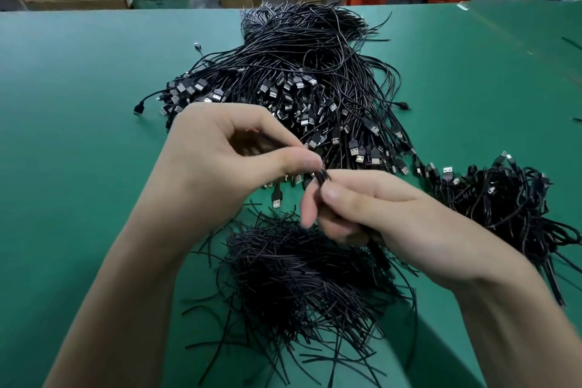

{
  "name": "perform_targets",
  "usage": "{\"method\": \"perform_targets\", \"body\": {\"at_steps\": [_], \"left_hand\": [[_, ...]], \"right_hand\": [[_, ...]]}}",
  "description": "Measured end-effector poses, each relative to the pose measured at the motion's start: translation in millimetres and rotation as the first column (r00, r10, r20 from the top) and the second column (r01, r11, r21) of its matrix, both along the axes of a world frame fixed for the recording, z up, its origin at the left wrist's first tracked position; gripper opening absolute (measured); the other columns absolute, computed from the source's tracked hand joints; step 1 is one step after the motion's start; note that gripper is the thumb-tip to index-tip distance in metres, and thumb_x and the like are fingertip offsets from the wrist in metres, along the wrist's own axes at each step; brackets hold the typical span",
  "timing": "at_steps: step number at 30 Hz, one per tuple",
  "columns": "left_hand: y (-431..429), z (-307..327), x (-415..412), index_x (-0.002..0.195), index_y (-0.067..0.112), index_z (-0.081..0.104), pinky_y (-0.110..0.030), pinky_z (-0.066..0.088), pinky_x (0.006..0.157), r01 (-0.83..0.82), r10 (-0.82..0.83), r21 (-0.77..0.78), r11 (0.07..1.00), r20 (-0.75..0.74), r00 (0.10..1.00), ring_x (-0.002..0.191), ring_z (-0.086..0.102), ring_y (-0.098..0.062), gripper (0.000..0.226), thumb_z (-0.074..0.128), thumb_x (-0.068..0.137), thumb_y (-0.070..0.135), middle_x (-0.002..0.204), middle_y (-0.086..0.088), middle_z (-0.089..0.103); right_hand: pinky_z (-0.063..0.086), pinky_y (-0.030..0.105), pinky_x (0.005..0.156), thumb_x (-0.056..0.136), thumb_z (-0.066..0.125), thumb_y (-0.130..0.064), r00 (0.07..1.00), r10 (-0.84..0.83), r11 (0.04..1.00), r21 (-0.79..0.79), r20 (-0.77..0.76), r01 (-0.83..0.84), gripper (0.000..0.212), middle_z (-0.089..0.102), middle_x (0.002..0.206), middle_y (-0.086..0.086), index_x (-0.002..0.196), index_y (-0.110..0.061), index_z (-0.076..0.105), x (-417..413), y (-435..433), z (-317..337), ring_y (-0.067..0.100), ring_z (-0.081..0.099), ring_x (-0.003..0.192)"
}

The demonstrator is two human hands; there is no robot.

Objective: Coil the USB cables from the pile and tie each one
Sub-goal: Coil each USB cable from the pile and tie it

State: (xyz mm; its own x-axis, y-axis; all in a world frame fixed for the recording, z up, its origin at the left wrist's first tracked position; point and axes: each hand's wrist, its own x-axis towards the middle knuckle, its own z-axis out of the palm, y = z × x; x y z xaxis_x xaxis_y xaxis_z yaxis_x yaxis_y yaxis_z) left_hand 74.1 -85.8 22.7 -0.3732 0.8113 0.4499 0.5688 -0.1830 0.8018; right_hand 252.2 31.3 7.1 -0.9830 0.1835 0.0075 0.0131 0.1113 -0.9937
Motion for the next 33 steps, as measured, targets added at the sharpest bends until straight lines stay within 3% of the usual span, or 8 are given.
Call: {"method": "perform_targets", "body": {"at_steps": [4, 8, 12, 15, 20, 25, 29, 33], "left_hand": [[8.3, -9.4, 4.6, 0.084, 0.029, 0.078, -0.022, 0.055, 0.066, 0.132, -0.131, 0.016, 0.991, 0.288, 0.949, 0.072, 0.07, -0.012, 0.016, 0.09, 0.073, 0.027, 0.081, 0.001, 0.078], [9.6, -12.3, 4.5, 0.111, 0.021, 0.077, -0.02, 0.056, 0.086, 0.324, -0.293, -0.085, 0.942, 0.26, 0.92, 0.099, 0.075, -0.009, 0.024, 0.073, 0.088, 0.025, 0.103, 0.003, 0.08], [9.5, -14.3, 3.9, 0.088, 0.013, 0.078, -0.027, 0.058, 0.074, 0.293, -0.267, -0.076, 0.953, 0.243, 0.933, 0.083, 0.073, -0.011, 0.013, 0.075, 0.085, 0.025, 0.088, 0.004, 0.079], [11.2, -15.2, 5.1, 0.078, 0.019, 0.075, -0.043, 0.052, 0.067, 0.228, -0.207, -0.081, 0.97, 0.209, 0.956, 0.073, 0.064, -0.034, 0.011, 0.077, 0.084, 0.028, 0.08, -0.01, 0.074], [13.1, -18.3, 7.7, 0.078, 0.016, 0.068, -0.008, 0.038, 0.056, 0.202, -0.18, -0.084, 0.976, 0.217, 0.96, 0.055, 0.048, 0.002, 0.016, 0.072, 0.09, 0.026, 0.06, 0.016, 0.058], [13.5, -21.6, 7.3, 0.084, 0.009, 0.066, -0.014, 0.046, 0.056, 0.243, -0.222, -0.056, 0.969, 0.247, 0.943, 0.059, 0.055, -0.002, 0.015, 0.071, 0.093, 0.02, 0.071, 0.006, 0.067], [15.8, -22.5, 8.5, 0.086, 0.01, 0.067, -0.014, 0.045, 0.055, 0.169, -0.165, -0.003, 0.986, 0.199, 0.966, 0.06, 0.056, 0.0, 0.01, 0.07, 0.096, 0.013, 0.074, 0.007, 0.068], [17.0, -28.4, 10.9, 0.087, 0.019, 0.067, -0.045, 0.045, 0.045, -0.118, 0.114, 0.121, 0.986, 0.035, 0.993, 0.054, 0.055, -0.024, 0.012, 0.073, 0.097, 0.023, 0.072, -0.002, 0.065]], "right_hand": [[0.034, 0.021, 0.062, 0.105, 0.041, -0.027, 0.997, 0.045, 0.998, -0.029, -0.069, -0.047, 0.03, 0.04, 0.065, -0.006, 0.099, -0.013, 0.068, 0.2, 0.3, -1.4, 0.012, 0.036, 0.063], [0.041, 0.018, 0.069, 0.105, 0.041, -0.026, 0.991, 0.053, 0.998, -0.017, -0.121, -0.055, 0.03, 0.052, 0.062, -0.006, 0.1, -0.015, 0.068, 1.0, 4.2, -1.0, 0.014, 0.044, 0.059], [0.049, 0.026, 0.065, 0.105, 0.042, -0.023, 0.995, 0.064, 0.993, -0.092, -0.08, -0.071, 0.029, 0.071, 0.072, 0.003, 0.102, -0.009, 0.068, 0.2, 5.3, -2.6, 0.018, 0.058, 0.061], [0.052, 0.026, 0.064, 0.104, 0.045, -0.021, 0.998, 0.048, 0.984, -0.169, -0.048, -0.055, 0.027, 0.076, 0.081, 0.01, 0.103, 0.0, 0.061, -0.6, 5.5, -1.9, 0.016, 0.066, 0.065], [0.053, 0.025, 0.06, 0.1, 0.051, -0.017, 0.991, -0.128, 0.953, -0.283, -0.047, 0.11, 0.014, 0.076, 0.082, 0.017, 0.097, -0.005, 0.047, -3.0, 2.9, -0.6, 0.018, 0.069, 0.064], [0.055, 0.026, 0.06, 0.092, 0.06, -0.015, 0.967, -0.241, 0.94, -0.267, -0.081, 0.212, 0.016, 0.075, 0.078, 0.017, 0.091, 0.0, 0.053, -5.3, 4.6, -3.6, 0.02, 0.069, 0.064], [0.054, 0.029, 0.068, 0.081, 0.078, -0.028, 0.872, -0.478, 0.877, -0.004, -0.102, 0.48, 0.013, 0.075, 0.079, 0.009, 0.081, -0.017, 0.071, -5.5, 6.3, -6.3, 0.015, 0.067, 0.072], [0.048, 0.03, 0.071, 0.084, 0.075, -0.052, 0.615, -0.737, 0.513, 0.361, -0.281, 0.779, 0.025, 0.066, 0.089, -0.009, 0.082, -0.03, 0.065, -7.3, 1.4, -11.0, 0.009, 0.063, 0.08]]}}
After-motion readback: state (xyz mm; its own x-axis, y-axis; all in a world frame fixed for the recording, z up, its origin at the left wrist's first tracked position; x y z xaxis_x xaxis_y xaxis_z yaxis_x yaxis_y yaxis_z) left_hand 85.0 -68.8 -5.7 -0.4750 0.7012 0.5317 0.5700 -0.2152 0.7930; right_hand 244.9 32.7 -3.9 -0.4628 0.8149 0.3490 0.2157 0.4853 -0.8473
